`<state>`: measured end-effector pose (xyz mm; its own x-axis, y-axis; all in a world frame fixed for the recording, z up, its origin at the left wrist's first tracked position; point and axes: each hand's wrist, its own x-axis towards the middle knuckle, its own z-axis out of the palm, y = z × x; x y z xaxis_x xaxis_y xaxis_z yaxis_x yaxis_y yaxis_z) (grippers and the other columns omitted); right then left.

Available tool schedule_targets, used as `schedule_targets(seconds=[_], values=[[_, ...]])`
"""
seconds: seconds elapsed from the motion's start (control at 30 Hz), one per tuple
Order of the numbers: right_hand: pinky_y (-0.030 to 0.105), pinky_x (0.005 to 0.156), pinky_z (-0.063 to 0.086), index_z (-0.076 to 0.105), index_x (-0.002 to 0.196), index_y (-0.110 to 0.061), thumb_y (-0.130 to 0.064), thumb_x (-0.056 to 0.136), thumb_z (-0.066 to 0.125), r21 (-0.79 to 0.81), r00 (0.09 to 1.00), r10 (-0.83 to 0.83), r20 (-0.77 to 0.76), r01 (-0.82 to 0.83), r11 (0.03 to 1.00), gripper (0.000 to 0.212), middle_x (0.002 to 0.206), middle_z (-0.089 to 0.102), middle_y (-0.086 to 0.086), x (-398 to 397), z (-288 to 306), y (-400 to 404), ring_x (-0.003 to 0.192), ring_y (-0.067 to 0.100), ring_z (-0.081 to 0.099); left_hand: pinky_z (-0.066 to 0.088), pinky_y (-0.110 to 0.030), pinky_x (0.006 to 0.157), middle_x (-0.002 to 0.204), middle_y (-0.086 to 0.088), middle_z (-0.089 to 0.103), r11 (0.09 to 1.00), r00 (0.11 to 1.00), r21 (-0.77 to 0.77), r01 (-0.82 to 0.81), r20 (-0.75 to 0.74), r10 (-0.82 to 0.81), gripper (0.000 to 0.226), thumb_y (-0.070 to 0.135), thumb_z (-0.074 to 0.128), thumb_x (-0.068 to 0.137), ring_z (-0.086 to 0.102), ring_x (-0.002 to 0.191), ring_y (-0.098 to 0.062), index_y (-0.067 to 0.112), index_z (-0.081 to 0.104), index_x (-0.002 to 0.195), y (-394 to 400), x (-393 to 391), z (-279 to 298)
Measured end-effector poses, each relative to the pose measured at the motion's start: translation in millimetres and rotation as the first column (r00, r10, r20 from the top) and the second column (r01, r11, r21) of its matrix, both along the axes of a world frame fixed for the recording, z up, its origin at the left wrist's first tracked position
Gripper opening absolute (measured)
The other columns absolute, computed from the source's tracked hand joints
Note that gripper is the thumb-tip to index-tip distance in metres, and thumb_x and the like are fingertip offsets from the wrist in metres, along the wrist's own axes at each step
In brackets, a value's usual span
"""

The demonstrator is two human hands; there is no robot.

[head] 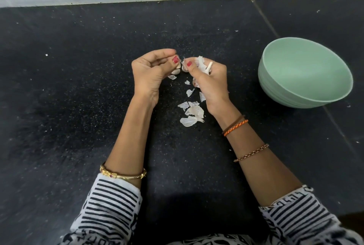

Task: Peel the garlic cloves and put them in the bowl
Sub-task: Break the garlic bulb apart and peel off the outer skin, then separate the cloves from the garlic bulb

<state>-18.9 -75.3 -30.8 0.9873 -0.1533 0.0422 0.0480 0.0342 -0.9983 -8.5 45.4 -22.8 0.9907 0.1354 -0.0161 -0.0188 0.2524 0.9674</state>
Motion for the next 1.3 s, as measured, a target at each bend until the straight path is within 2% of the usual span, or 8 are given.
schedule_targets(seconds=[0.27, 0.43, 0.7, 0.8, 0.9, 1.03, 1.2, 1.3], values=[[0.022, 0.059, 0.043, 0.064, 0.078, -0.019, -0.010, 0.089, 0.061, -0.009, 0.998, 0.055, -0.024, -0.055, 0.998, 0.014, 0.074, 0.061, 0.002, 0.9, 0.2, -3.0, 0.072, 0.014, 0.053, 0.051, -0.015, 0.060, 0.065, 0.009, 0.070, 0.996, 0.999, 0.068, 0.053, 0.008, -0.054, 0.023, -0.012, 0.064, 0.077, 0.065, 0.064, -0.001, 0.009, 0.065, 0.086, 1.2, 1.7, -2.0], [0.023, 0.068, 0.044, 0.060, 0.078, -0.021, -0.008, 0.089, 0.059, -0.028, 0.999, 0.040, -0.002, -0.040, 0.999, 0.017, 0.078, 0.059, -0.005, 2.1, -0.5, -2.0, 0.075, 0.005, 0.053, 0.050, -0.014, 0.065, 0.068, 0.011, 0.070, 0.988, 0.998, 0.151, 0.018, 0.059, -0.027, 0.026, -0.013, 0.063, 0.077, 0.065, 0.072, 0.000, 0.013, 0.065, 0.081, 7.2, 5.5, -6.6], [0.026, 0.062, 0.039, 0.058, 0.075, -0.023, -0.009, 0.090, 0.057, -0.074, 1.000, 0.014, -0.014, -0.015, 0.997, 0.021, 0.069, 0.053, -0.009, 2.3, -1.5, 0.3, 0.065, 0.006, 0.046, 0.050, -0.013, 0.067, 0.080, 0.002, 0.064, 0.968, 0.997, 0.251, 0.011, 0.068, -0.029, 0.024, -0.012, 0.060, 0.081, 0.062, 0.069, 0.003, 0.012, 0.064, 0.083, 5.8, 7.6, -10.5], [0.027, 0.060, 0.040, 0.058, 0.076, -0.024, -0.011, 0.092, 0.056, -0.110, 1.000, -0.010, -0.021, 0.008, 0.994, 0.020, 0.067, 0.052, -0.009, 2.6, -1.7, 0.6, 0.061, 0.007, 0.045, 0.050, -0.014, 0.065, 0.080, 0.002, 0.063, 0.974, 0.997, 0.226, 0.006, 0.069, -0.022, 0.026, -0.011, 0.058, 0.083, 0.061, 0.068, 0.002, 0.014, 0.063, 0.083, 5.1, 7.3, -9.3], [0.020, 0.054, 0.042, 0.056, 0.080, -0.021, -0.014, 0.094, 0.052, -0.121, 0.999, -0.010, -0.043, 0.005, 0.993, 0.017, 0.066, 0.052, -0.008, 2.1, 0.1, 0.7, 0.054, 0.004, 0.046, 0.050, -0.015, 0.061, 0.077, 0.003, 0.062, 0.986, 0.999, 0.164, 0.019, 0.046, -0.027, 0.026, -0.010, 0.056, 0.085, 0.059, 0.063, 0.001, 0.015, 0.061, 0.083, 4.0, 7.0, -8.5], [0.021, 0.055, 0.047, 0.055, 0.092, -0.013, -0.017, 0.095, 0.049, -0.200, 0.998, 0.005, -0.055, -0.015, 0.980, 0.007, 0.067, 0.053, -0.007, 4.0, 2.3, -0.6, 0.044, 0.001, 0.050, 0.048, -0.014, 0.064, 0.078, 0.004, 0.061, 0.981, 0.998, 0.194, 0.029, 0.041, -0.037, 0.027, -0.010, 0.055, 0.086, 0.056, 0.070, -0.001, 0.017, 0.061, 0.083, 2.0, 7.0, -8.9], [0.020, 0.051, 0.046, 0.054, 0.092, -0.013, -0.005, 0.092, 0.049, -0.228, 0.999, -0.031, -0.037, 0.022, 0.973, 0.009, 0.068, 0.053, -0.006, 4.2, 2.8, -1.3, 0.041, 0.002, 0.051, 0.045, -0.011, 0.059, 0.079, 0.004, 0.058, 0.971, 0.998, 0.232, 0.052, 0.028, -0.060, 0.027, -0.009, 0.053, 0.087, 0.053, 0.073, -0.005, 0.016, 0.061, 0.086, -0.2, 6.7, -9.5], [0.021, 0.051, 0.047, 0.058, 0.091, -0.012, -0.002, 0.089, 0.052, -0.210, 0.999, -0.024, -0.034, 0.016, 0.978, 0.012, 0.070, 0.056, -0.007, 3.3, 5.3, -3.2, 0.042, 0.002, 0.051, 0.045, -0.010, 0.062, 0.082, 0.004, 0.058, 0.957, 0.998, 0.286, 0.042, 0.027, -0.052, 0.028, -0.013, 0.051, 0.086, 0.053, 0.074, -0.003, 0.013, 0.062, 0.088, 1.2, 8.3, -13.1]])
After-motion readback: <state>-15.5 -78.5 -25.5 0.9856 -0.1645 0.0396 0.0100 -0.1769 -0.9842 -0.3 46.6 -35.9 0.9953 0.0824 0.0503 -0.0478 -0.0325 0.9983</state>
